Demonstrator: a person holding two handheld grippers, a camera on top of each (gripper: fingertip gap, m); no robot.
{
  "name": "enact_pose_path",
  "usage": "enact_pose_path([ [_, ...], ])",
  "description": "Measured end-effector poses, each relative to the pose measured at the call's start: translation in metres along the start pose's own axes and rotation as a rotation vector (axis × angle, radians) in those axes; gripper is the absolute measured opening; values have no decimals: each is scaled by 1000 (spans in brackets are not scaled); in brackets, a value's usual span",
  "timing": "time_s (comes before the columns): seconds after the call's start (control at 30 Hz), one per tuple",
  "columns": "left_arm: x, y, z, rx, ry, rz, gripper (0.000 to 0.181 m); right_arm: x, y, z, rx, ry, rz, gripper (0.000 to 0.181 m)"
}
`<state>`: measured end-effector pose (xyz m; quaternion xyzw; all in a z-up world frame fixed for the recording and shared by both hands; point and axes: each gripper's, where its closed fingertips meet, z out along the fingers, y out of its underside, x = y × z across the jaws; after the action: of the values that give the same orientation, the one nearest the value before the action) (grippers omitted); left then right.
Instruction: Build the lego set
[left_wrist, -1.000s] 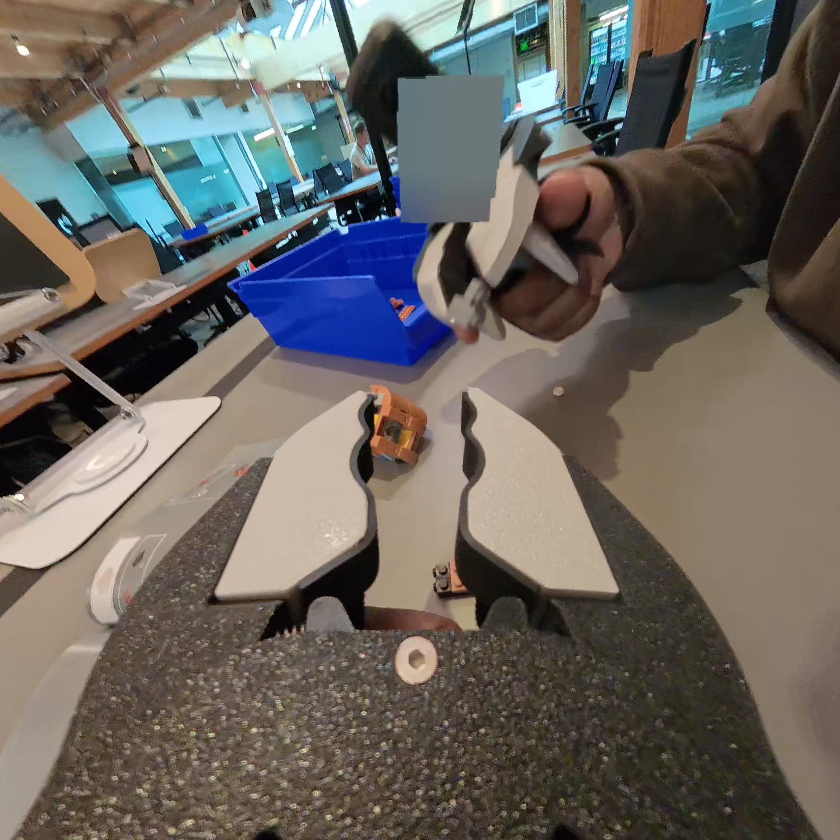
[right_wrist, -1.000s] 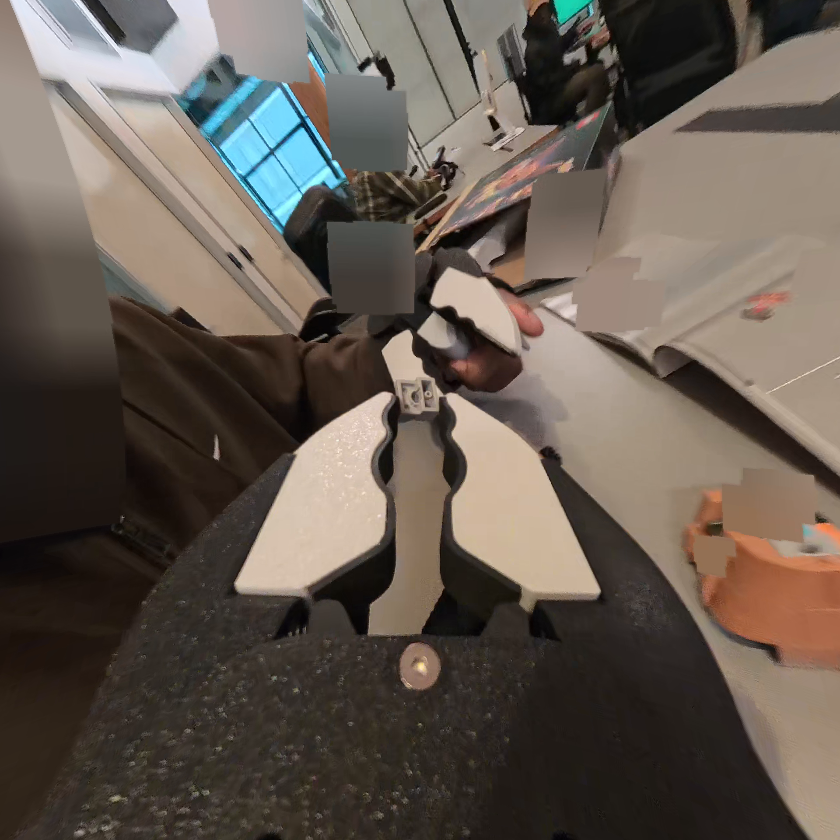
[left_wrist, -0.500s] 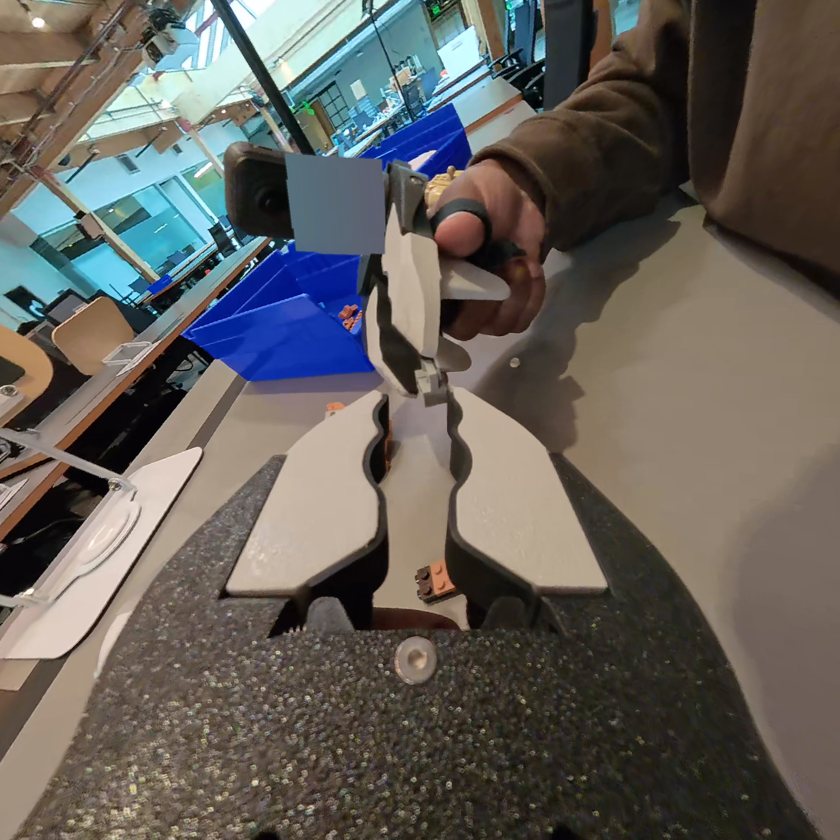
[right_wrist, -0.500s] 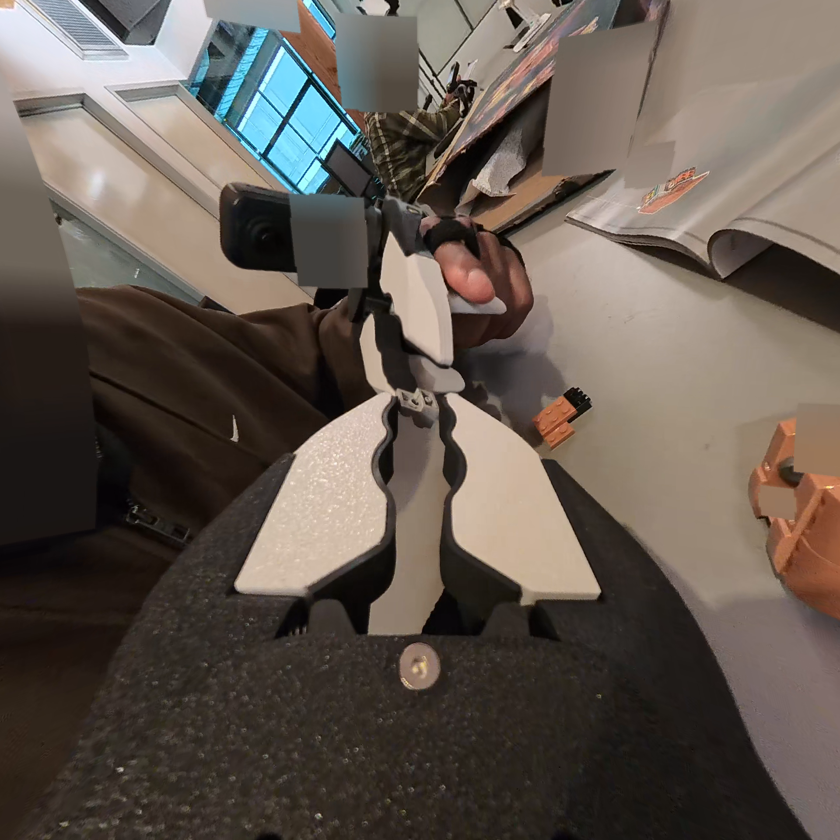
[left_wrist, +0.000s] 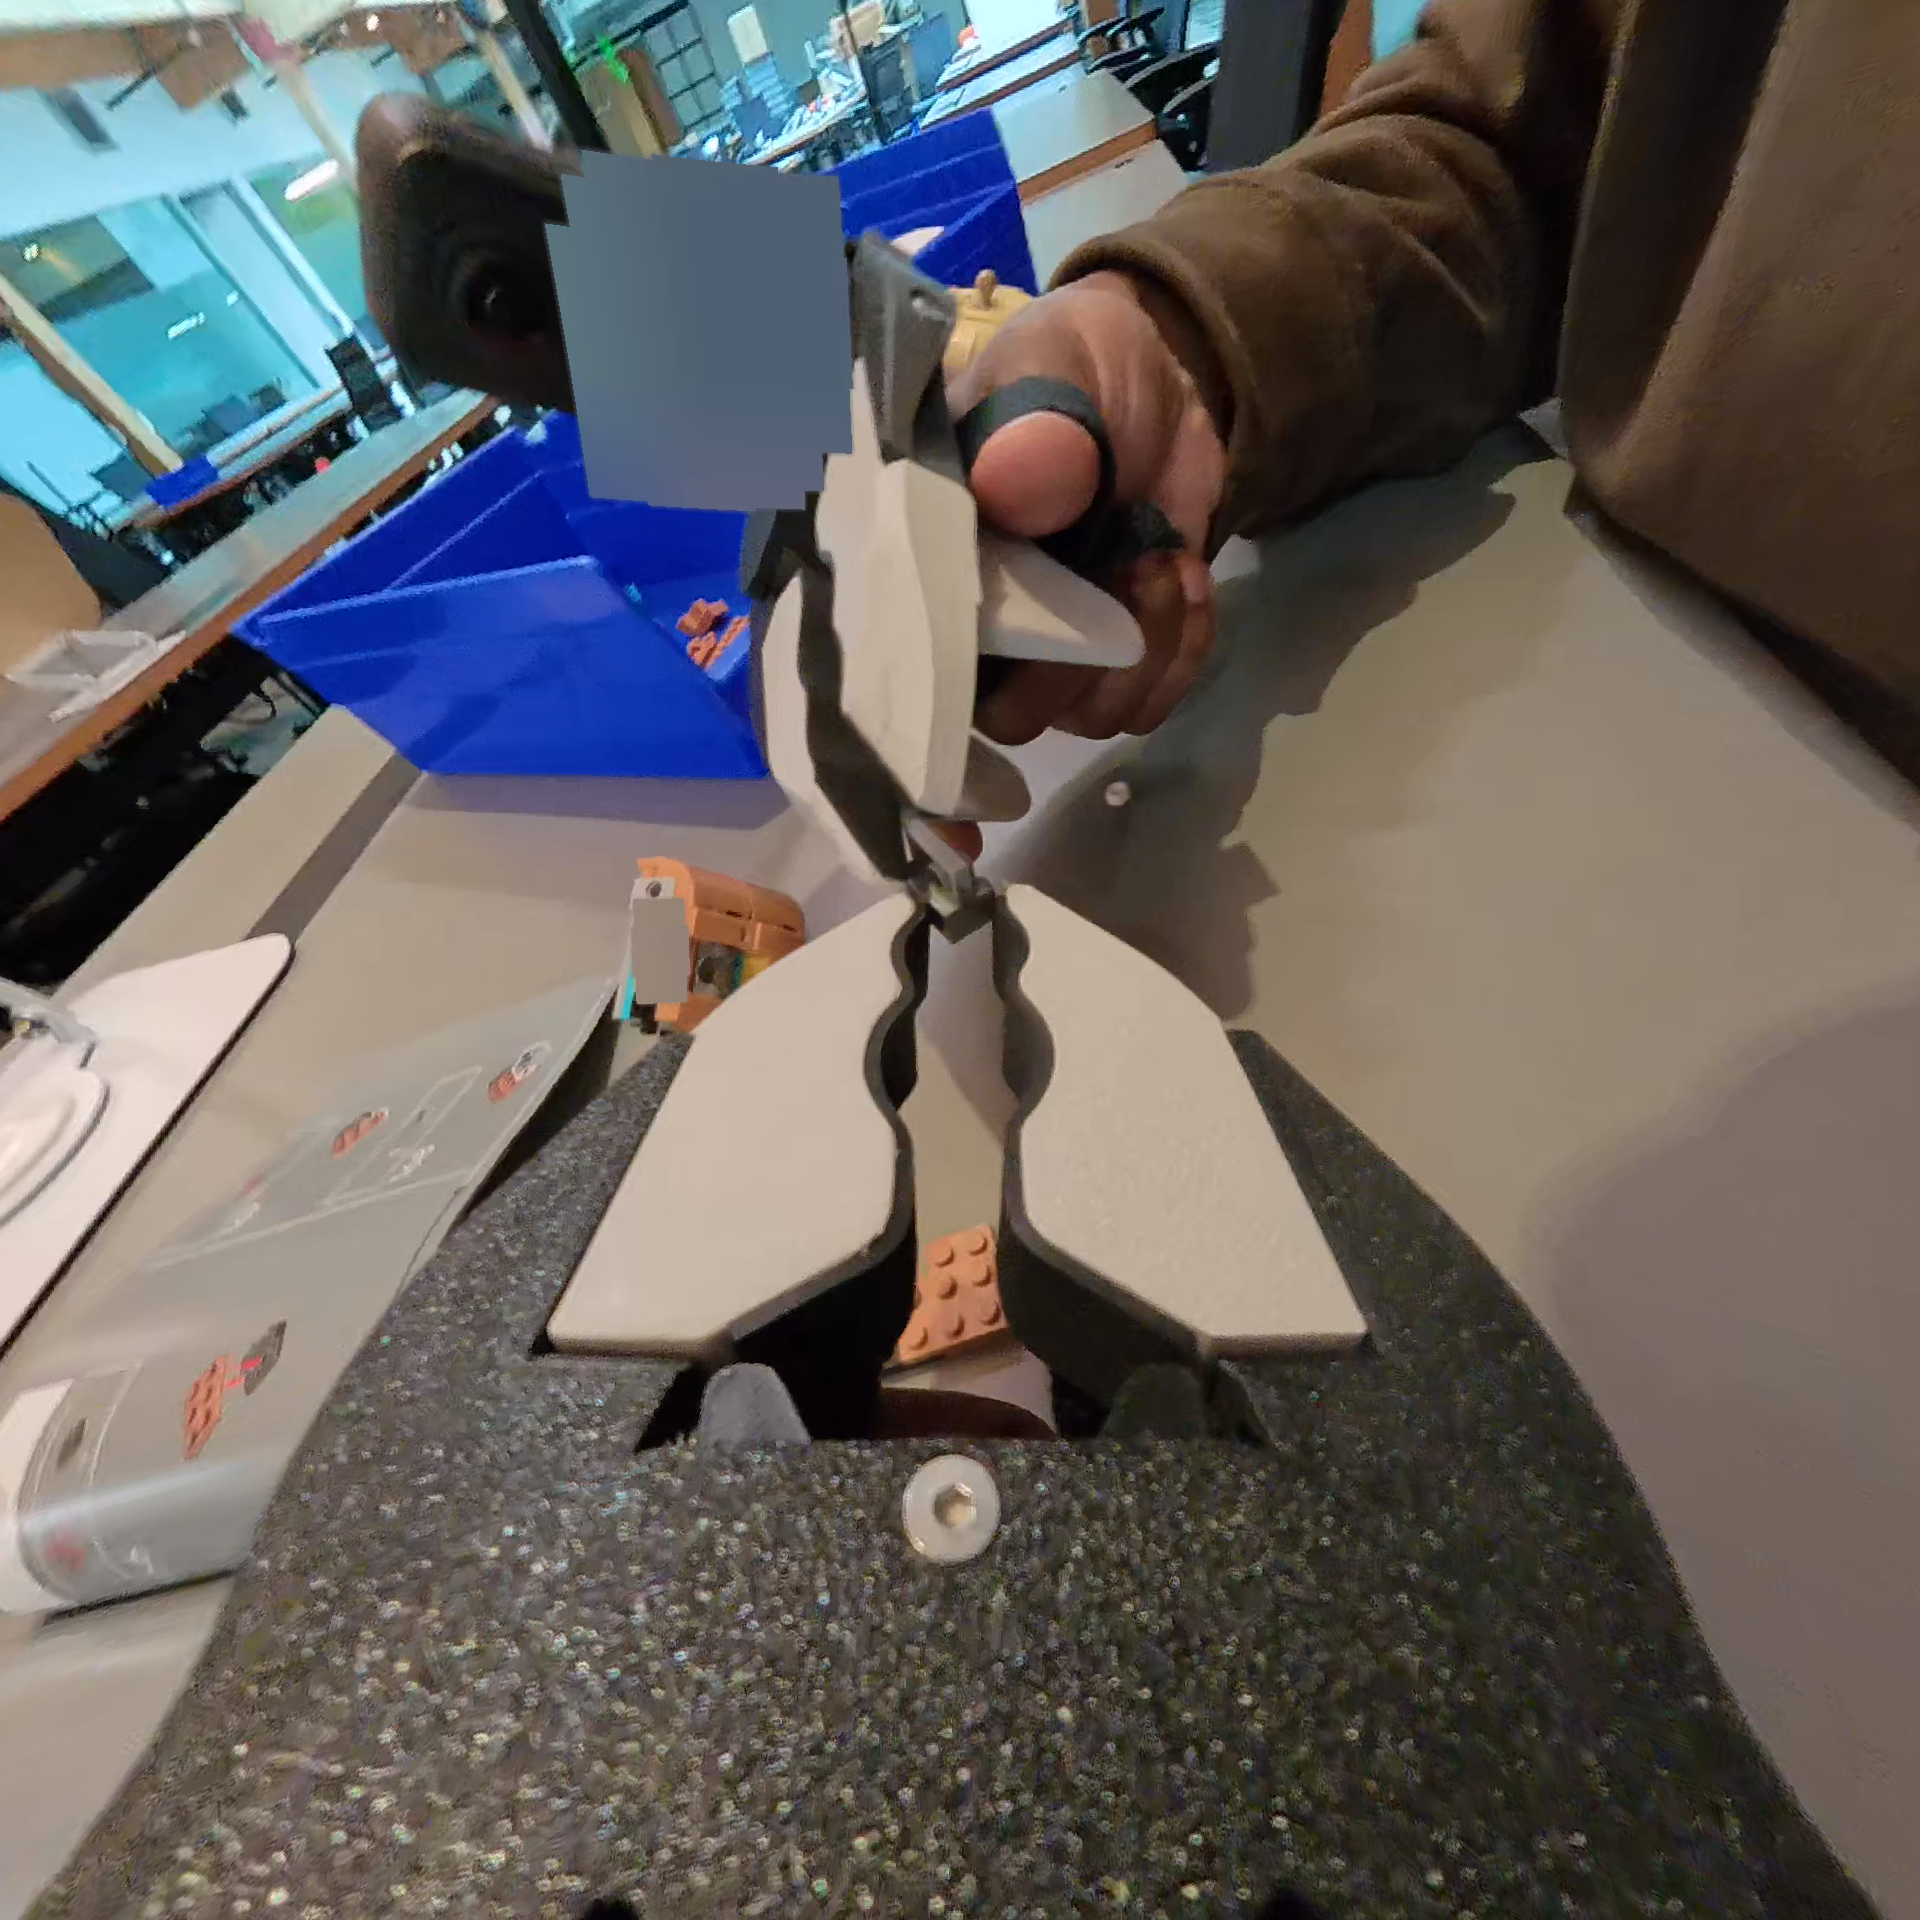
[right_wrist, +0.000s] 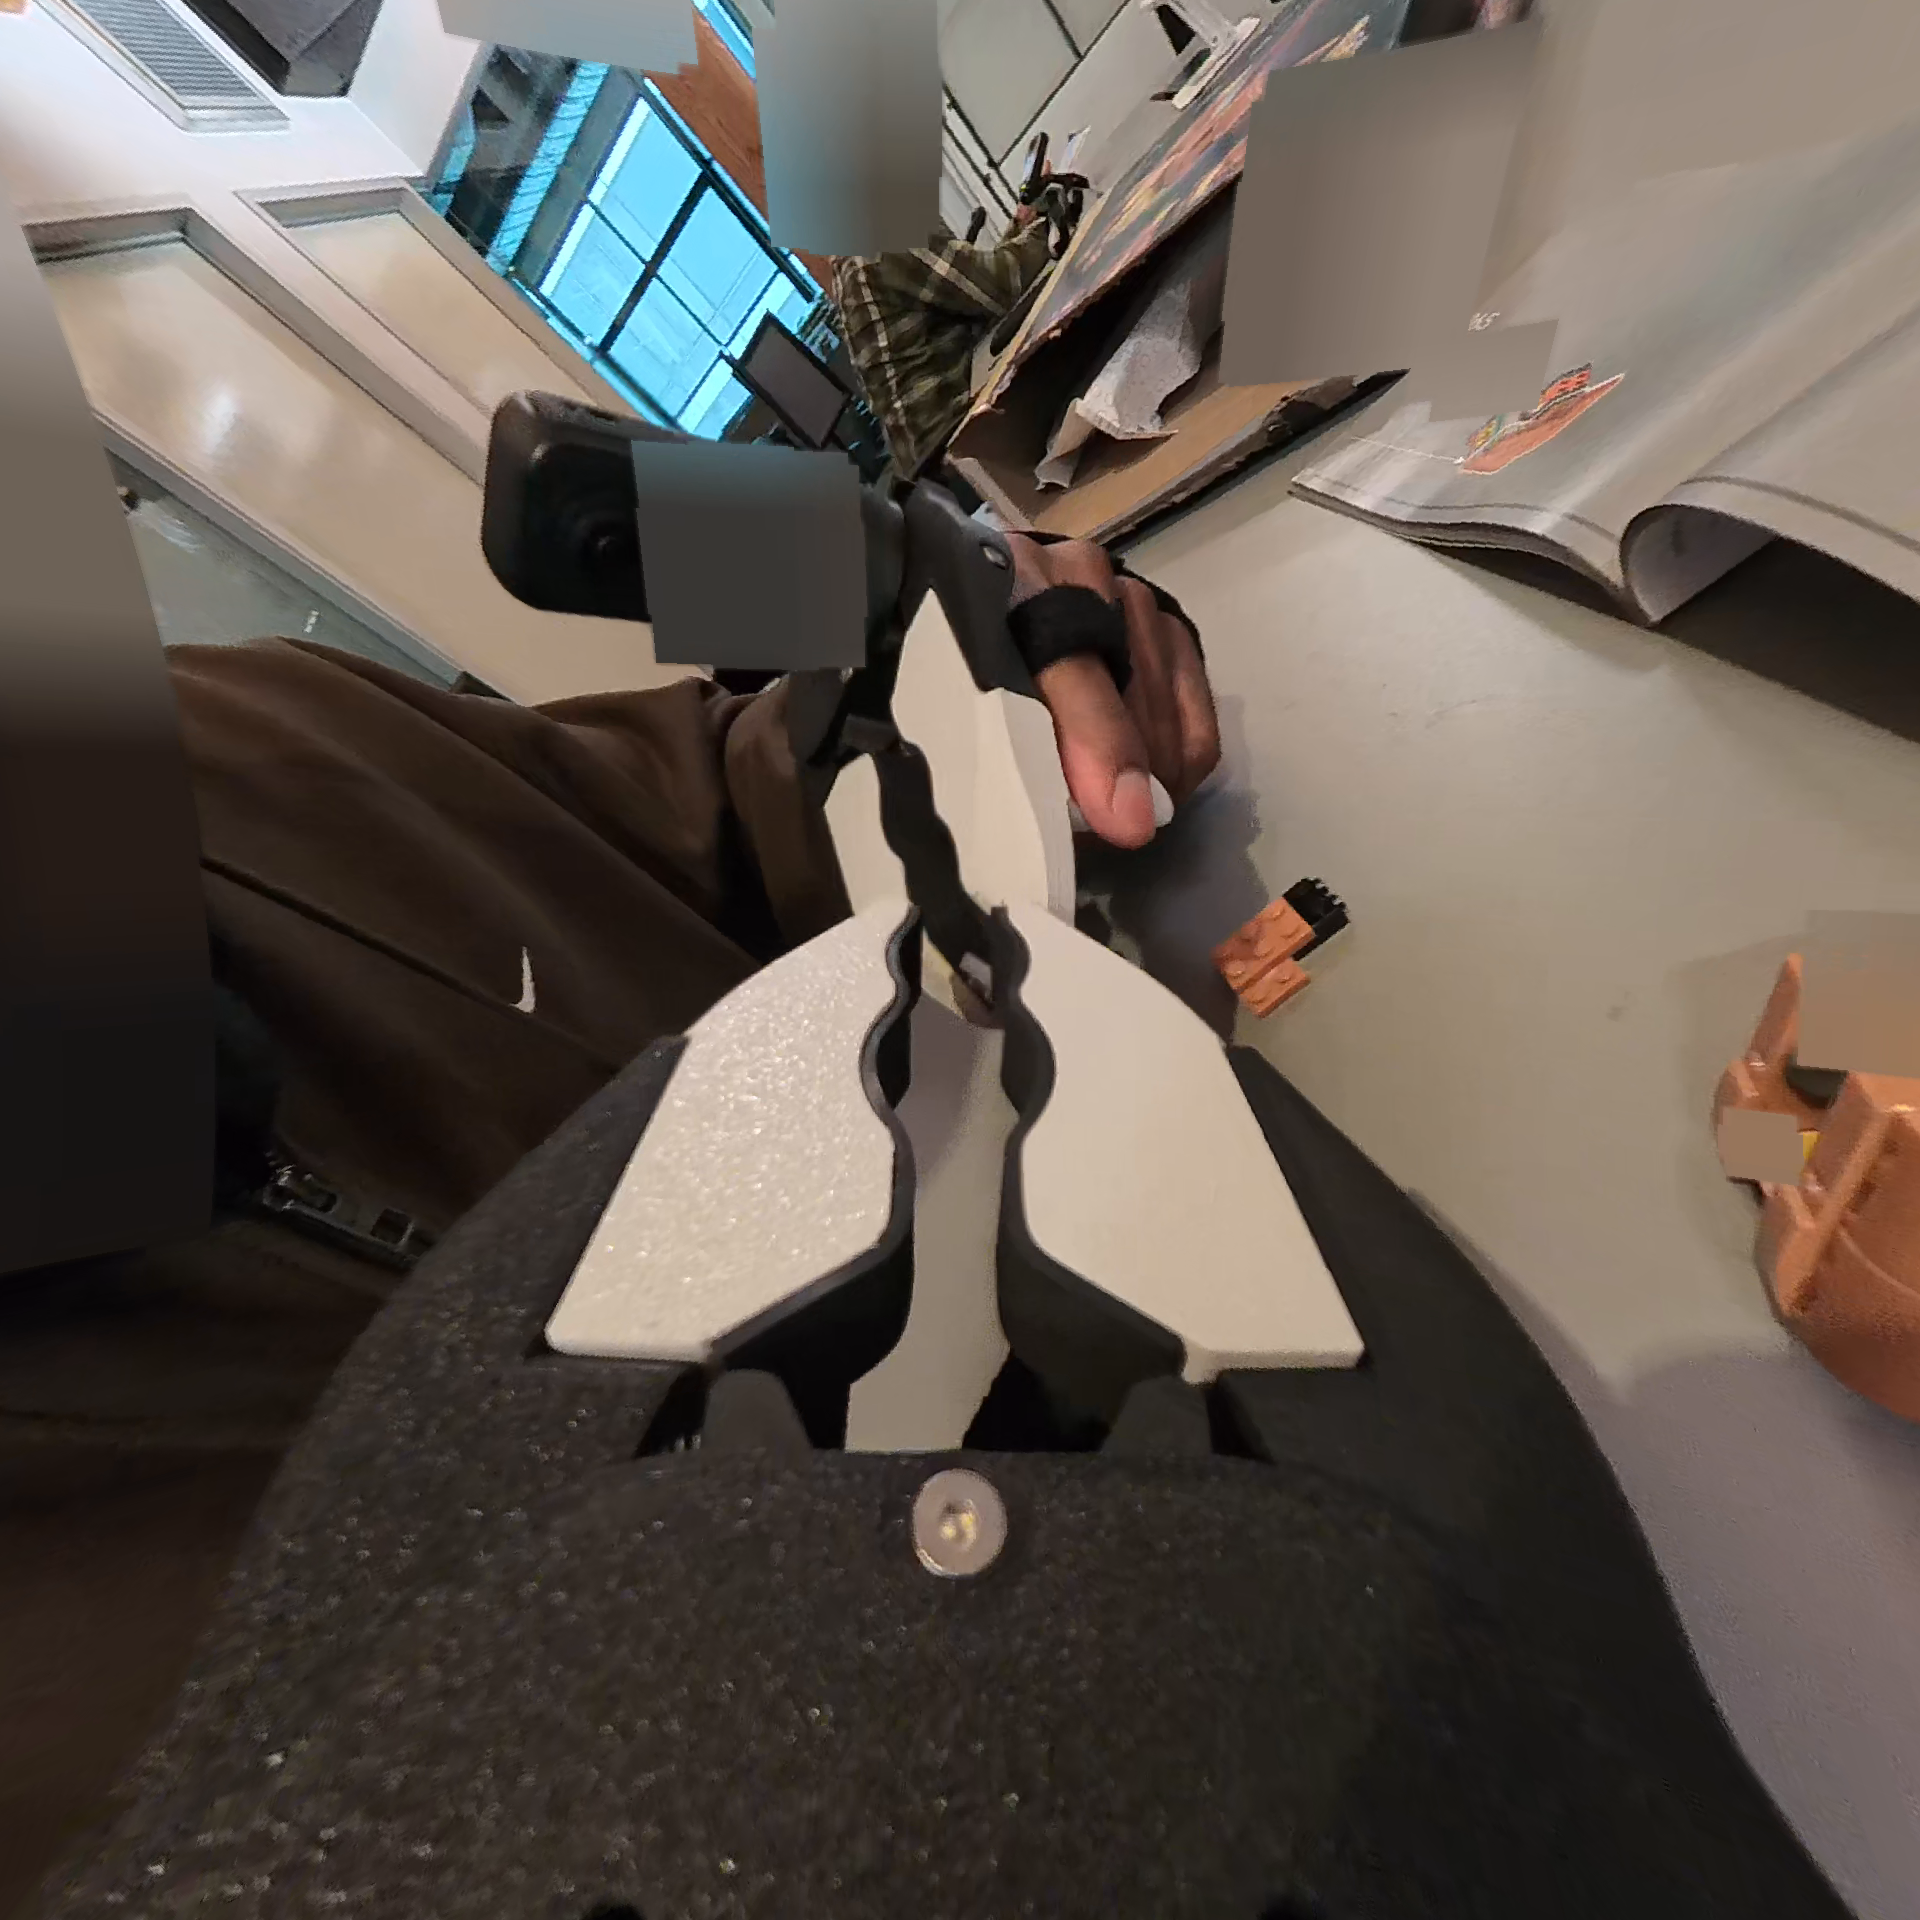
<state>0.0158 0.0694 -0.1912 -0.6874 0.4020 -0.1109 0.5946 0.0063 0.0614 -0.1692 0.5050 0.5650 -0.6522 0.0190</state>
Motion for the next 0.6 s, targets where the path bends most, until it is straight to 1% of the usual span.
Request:
enact_pose_path([
  [0.07, -6, 3, -2, -11, -8, -49, 11, 5, -3, -4, 7, 40, -34, 14],
  [0.2, -17, 9, -6, -35, -18, -192, 10, 14, -5, -12, -14, 133, -164, 15],
  [0.37, -20, 10, -9, -16, 27, -364, 10, 24, -2, -14, -62, 243, -353, 16],
  [0.5, -22, 1, -13, 64, 91, -565, 10, 33, -3, -15, -95, 365, -554, 22],
  [0.6, -24, -6, -16, 124, 143, -711, 10, 26, -7, -10, -81, 408, -720, 28],
])
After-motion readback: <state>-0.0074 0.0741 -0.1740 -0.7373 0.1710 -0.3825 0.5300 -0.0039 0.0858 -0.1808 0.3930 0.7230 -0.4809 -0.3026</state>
